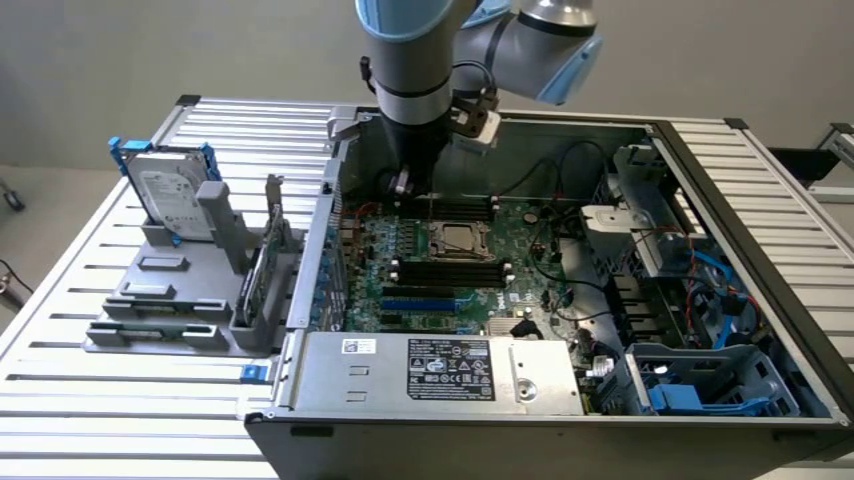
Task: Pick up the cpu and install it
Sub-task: 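Install the first cpu locking lever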
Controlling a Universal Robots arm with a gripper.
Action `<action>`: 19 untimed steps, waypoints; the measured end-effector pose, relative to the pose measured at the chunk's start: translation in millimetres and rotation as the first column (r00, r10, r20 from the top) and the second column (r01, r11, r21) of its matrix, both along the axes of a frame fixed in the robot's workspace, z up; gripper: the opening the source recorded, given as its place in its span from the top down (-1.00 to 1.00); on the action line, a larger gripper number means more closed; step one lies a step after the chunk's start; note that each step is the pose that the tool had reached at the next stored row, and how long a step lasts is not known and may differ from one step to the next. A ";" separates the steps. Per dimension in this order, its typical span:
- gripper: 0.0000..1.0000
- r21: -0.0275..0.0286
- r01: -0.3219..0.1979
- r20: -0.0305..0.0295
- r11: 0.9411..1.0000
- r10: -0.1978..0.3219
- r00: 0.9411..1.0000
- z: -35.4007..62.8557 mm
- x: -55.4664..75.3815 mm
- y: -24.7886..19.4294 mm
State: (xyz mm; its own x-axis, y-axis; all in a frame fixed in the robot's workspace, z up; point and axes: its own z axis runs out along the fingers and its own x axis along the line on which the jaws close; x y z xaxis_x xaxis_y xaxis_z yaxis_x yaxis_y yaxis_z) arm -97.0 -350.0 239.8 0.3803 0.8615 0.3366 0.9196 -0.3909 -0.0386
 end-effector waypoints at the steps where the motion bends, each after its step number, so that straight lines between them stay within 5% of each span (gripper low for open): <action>1: 0.79 -0.001 0.006 0.012 1.000 -0.006 1.000 0.0 0.0 0.2; 3: 0.79 -0.002 0.020 0.031 1.000 -0.020 0.999 -0.1 0.0 0.5; 6: 0.79 -0.002 0.049 0.044 0.999 -0.049 0.998 -0.7 0.1 0.6; 14: 0.79 -0.002 0.185 0.044 0.983 -0.185 0.982 -11.0 0.0 0.6; 19: 0.79 -0.002 0.212 0.042 0.977 -0.212 0.976 -20.1 0.0 1.3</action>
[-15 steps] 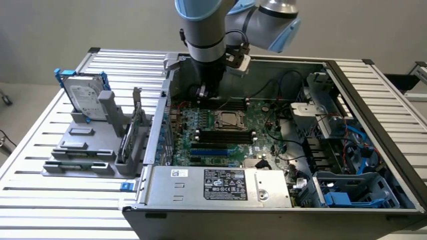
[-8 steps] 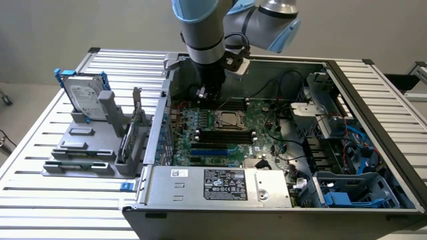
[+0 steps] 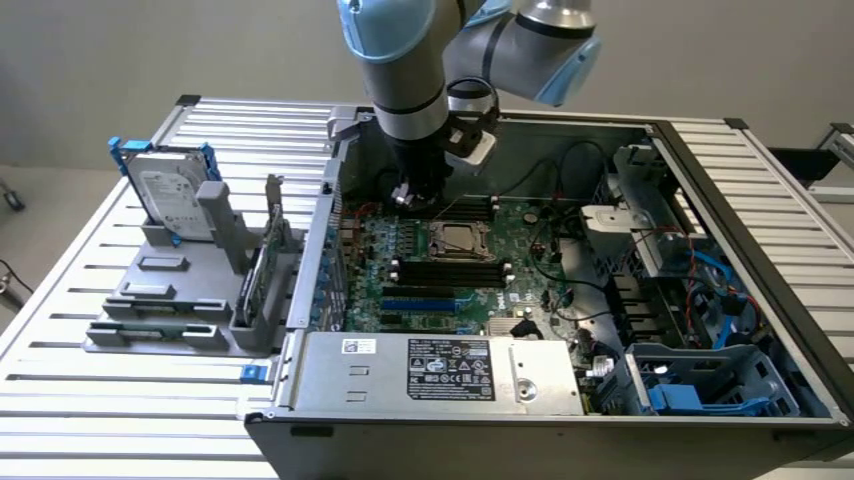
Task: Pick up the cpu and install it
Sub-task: 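Install the first cpu locking lever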
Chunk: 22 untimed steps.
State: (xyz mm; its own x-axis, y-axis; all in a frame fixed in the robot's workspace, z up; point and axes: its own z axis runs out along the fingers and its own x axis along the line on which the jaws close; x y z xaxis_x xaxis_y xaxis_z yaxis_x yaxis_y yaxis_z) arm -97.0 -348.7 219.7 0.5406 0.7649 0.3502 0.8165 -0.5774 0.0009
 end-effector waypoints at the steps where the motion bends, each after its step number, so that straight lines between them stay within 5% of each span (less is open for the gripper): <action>1: 0.79 0.000 0.003 -0.001 1.000 -0.003 1.000 -1.9 0.0 0.4; 5: 0.79 0.000 0.009 -0.007 1.000 -0.009 1.000 -7.9 0.1 2.7; 12: 0.79 0.000 0.020 -0.029 1.000 -0.020 0.999 -15.9 0.9 7.4; 19: 0.79 -0.002 0.041 -0.033 0.999 -0.041 0.999 -18.9 1.5 11.8; 22: 0.79 -0.002 0.063 -0.040 0.998 -0.063 0.997 -18.9 1.5 11.8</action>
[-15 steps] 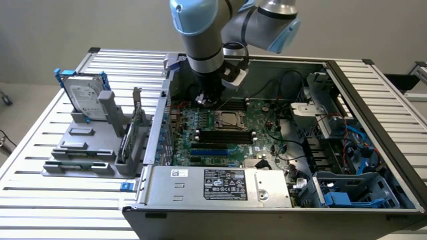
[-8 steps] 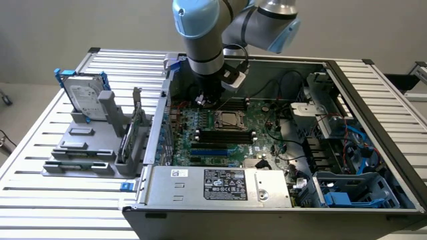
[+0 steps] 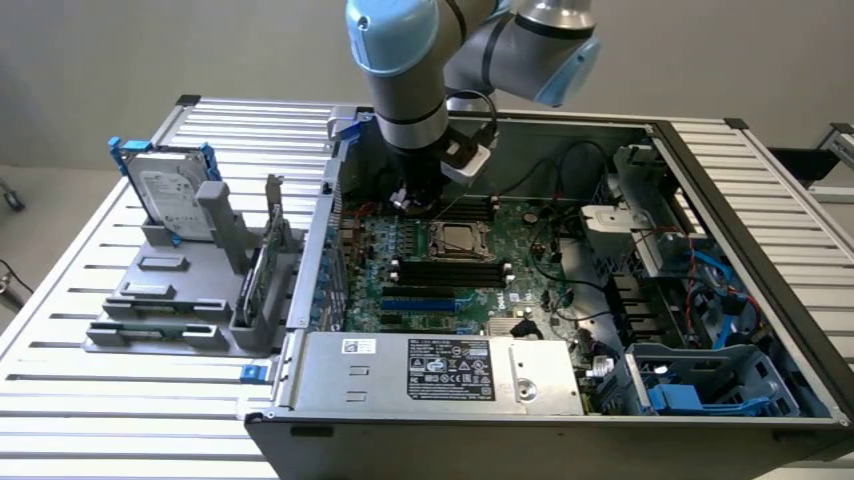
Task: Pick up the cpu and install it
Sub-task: 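Install the first cpu locking lever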
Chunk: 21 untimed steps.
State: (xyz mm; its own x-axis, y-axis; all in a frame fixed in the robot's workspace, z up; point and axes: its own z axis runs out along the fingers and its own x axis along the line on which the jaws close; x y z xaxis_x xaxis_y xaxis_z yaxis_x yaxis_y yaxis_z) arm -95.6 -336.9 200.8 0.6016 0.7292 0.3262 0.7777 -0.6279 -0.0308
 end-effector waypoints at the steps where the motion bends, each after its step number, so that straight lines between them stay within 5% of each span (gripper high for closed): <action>1: 0.79 0.000 0.008 -0.003 1.000 -0.008 1.000 0.0 0.0 0.0; 10: 0.79 -0.002 0.017 -0.013 1.000 -0.017 1.000 2.0 0.3 0.1; 21: 0.79 -0.019 0.017 -0.014 1.000 -0.018 1.000 2.8 2.4 0.0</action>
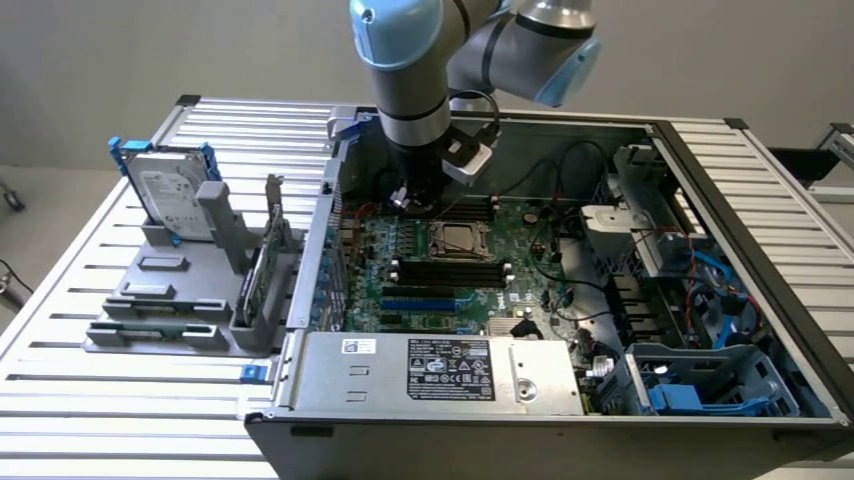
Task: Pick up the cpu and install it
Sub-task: 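Install the first cpu locking lever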
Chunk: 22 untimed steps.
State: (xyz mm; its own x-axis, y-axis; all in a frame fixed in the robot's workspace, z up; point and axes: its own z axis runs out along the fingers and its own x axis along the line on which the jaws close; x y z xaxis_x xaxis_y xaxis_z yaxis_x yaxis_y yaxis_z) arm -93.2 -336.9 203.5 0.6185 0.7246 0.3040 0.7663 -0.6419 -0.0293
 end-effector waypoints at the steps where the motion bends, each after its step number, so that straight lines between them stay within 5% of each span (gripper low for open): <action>1: 0.79 -0.002 0.000 0.000 1.000 0.000 1.000 0.0 0.1 0.0; 6: 0.79 -0.009 0.000 0.000 1.000 0.000 1.000 0.0 1.5 0.0; 22: 0.79 -0.010 0.000 -0.001 1.000 0.000 1.000 -5.7 11.7 0.1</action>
